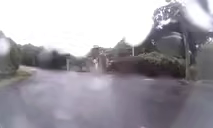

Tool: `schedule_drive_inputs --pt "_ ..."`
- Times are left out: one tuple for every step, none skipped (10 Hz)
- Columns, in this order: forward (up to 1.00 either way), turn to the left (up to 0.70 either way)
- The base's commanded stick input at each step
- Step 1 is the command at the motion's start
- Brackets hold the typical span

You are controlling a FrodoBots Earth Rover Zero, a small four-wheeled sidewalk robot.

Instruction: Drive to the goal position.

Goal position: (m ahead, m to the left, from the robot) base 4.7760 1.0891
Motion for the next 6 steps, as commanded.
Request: schedule_drive_inputs --pt "0.7 0.35" --pt "0.7 0.35" --pt "0.7 0.35" --pt "0.7 0.35" --pt "0.7 0.35" --pt "0.7 0.35"
